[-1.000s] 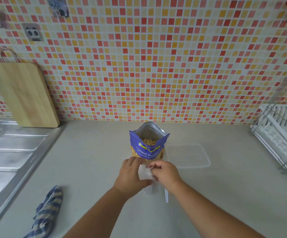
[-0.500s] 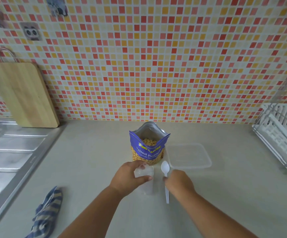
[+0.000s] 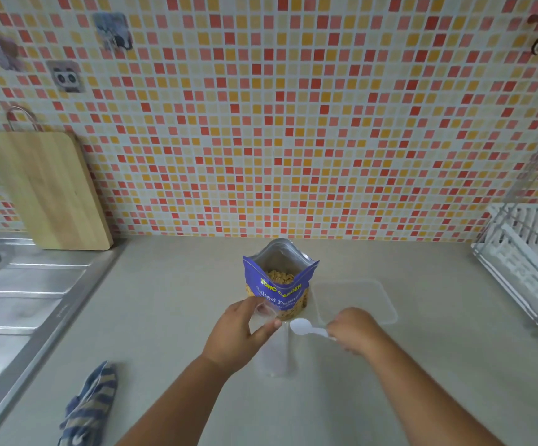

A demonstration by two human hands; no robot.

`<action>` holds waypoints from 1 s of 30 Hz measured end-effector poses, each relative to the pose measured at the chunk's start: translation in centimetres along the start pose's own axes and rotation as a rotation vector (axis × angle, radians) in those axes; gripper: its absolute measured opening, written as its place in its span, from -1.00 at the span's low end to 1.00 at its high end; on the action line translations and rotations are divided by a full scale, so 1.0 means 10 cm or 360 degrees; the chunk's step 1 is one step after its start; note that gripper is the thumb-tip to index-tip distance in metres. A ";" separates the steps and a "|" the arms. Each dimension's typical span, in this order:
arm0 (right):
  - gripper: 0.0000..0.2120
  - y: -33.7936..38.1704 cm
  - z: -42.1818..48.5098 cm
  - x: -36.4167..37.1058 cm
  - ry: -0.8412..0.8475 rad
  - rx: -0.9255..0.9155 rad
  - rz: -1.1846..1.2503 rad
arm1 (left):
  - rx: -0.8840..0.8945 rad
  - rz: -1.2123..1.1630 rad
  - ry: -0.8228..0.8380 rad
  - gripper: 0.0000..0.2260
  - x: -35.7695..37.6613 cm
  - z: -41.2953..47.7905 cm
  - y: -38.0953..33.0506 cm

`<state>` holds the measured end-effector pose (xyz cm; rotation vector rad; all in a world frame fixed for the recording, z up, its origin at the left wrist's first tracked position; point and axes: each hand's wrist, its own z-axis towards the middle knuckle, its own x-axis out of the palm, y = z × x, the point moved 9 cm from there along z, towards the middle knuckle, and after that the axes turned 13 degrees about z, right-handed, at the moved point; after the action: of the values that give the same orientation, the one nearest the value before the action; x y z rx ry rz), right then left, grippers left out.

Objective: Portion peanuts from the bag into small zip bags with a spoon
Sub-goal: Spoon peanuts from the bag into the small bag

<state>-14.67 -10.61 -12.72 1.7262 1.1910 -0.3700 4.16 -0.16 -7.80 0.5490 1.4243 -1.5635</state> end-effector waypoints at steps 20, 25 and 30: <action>-0.52 1.69 -0.16 -0.26 0.0033 -0.0231 -0.0827 | 0.0016 0.0205 0.0133 -0.67 -0.43 0.57 -0.11; -0.55 1.58 -0.04 -0.31 -0.0060 -0.0099 -0.0665 | -0.0003 0.0132 0.0156 -0.68 -0.46 0.62 -0.13; -0.62 1.51 0.12 -0.14 -0.0046 -0.0151 -0.0738 | -0.0069 0.0013 0.0168 -0.71 -0.44 0.68 -0.07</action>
<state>-2.29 -13.15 -4.19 1.3485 1.5602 -0.6018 7.30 -5.17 -2.29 0.6183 1.5295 -1.5130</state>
